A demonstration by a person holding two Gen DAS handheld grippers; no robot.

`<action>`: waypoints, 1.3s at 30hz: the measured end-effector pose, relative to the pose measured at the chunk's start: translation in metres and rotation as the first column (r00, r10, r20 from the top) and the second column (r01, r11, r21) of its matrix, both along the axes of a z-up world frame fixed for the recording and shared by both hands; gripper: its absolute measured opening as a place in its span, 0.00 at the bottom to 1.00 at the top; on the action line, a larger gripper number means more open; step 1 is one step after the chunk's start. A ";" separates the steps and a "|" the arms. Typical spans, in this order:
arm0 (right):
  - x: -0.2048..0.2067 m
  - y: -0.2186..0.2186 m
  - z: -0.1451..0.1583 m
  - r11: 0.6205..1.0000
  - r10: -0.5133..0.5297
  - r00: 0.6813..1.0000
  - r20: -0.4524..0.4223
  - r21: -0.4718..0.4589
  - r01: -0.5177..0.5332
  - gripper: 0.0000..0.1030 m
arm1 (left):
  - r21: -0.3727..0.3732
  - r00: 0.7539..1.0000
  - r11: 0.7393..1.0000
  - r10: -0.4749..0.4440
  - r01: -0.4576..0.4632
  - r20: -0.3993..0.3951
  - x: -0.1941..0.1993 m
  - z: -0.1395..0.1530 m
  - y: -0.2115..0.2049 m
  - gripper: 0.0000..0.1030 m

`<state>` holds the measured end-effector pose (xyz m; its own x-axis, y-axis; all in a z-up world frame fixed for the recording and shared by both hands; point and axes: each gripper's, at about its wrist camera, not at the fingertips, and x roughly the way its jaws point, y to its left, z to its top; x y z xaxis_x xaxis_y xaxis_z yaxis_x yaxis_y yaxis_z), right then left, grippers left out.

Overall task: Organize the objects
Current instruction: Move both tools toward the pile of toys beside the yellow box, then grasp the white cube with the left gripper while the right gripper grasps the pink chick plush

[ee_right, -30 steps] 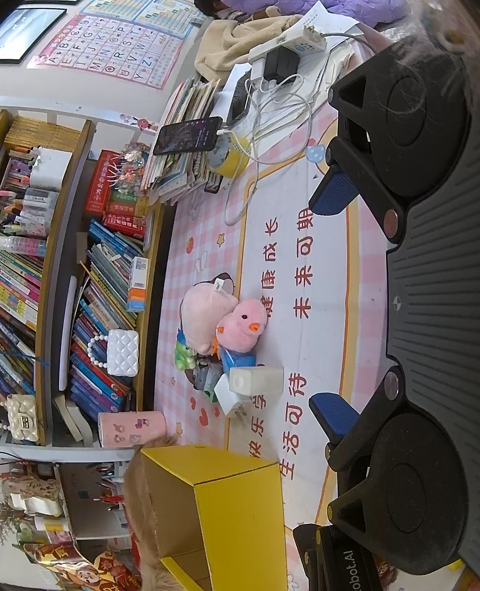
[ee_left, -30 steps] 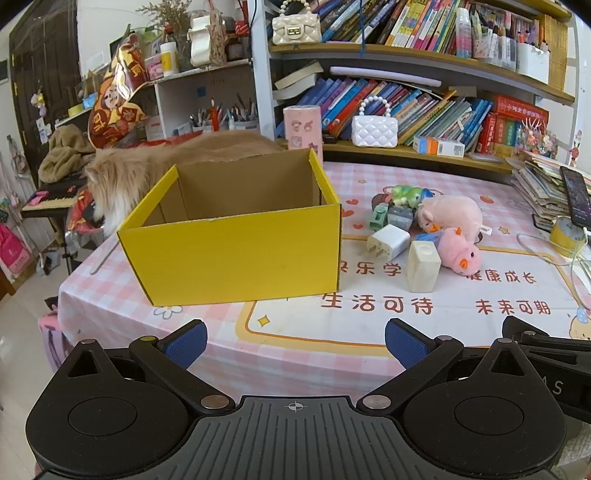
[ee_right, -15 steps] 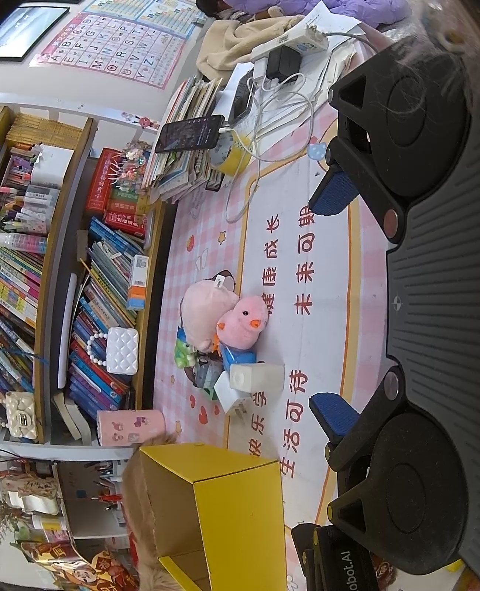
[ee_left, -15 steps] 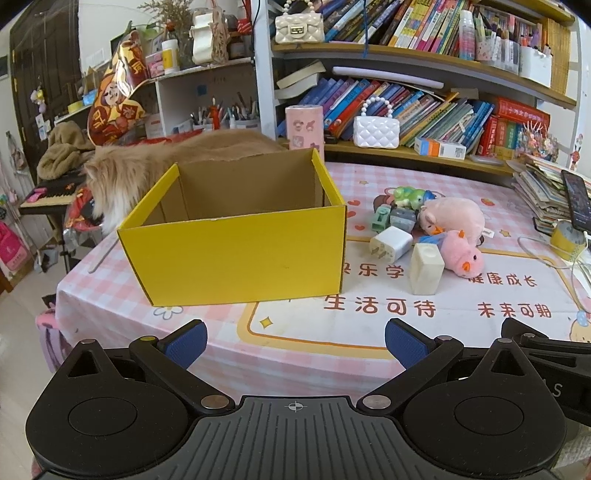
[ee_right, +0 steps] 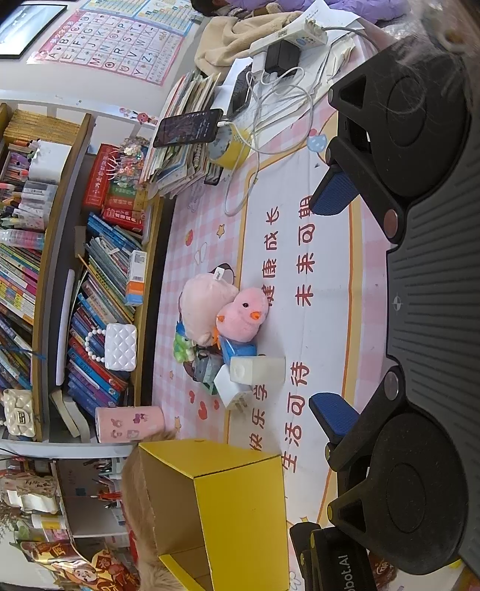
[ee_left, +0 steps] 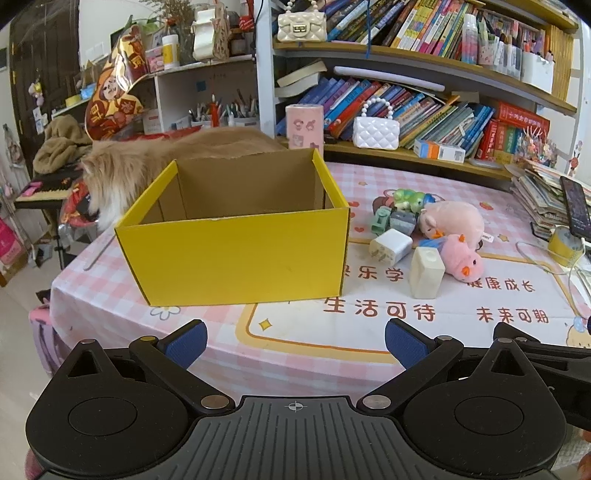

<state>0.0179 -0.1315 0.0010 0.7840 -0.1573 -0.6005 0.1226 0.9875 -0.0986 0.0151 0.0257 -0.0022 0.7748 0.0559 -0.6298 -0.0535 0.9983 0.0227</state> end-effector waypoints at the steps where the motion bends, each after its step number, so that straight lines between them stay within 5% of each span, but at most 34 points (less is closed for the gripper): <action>1: 0.001 0.000 0.000 1.000 -0.001 1.000 -0.001 0.000 0.001 1.00 | 0.001 1.000 1.000 -0.002 0.002 -0.001 0.001 0.000 0.000 1.00; 20: 0.026 -0.021 -0.010 0.999 0.037 0.998 -0.056 -0.008 -0.038 1.00 | -0.047 0.998 0.999 0.015 -0.018 -0.061 0.027 -0.012 -0.017 1.00; 35: 0.082 -0.068 -0.018 0.989 0.126 0.989 -0.082 0.086 -0.119 0.97 | -0.131 0.989 0.988 0.070 -0.087 -0.133 0.071 -0.023 -0.050 1.00; 39: 0.096 -0.080 -0.020 0.984 0.154 0.985 -0.083 0.104 -0.145 0.93 | -0.096 0.988 0.990 0.087 -0.100 -0.125 0.079 -0.024 -0.064 1.00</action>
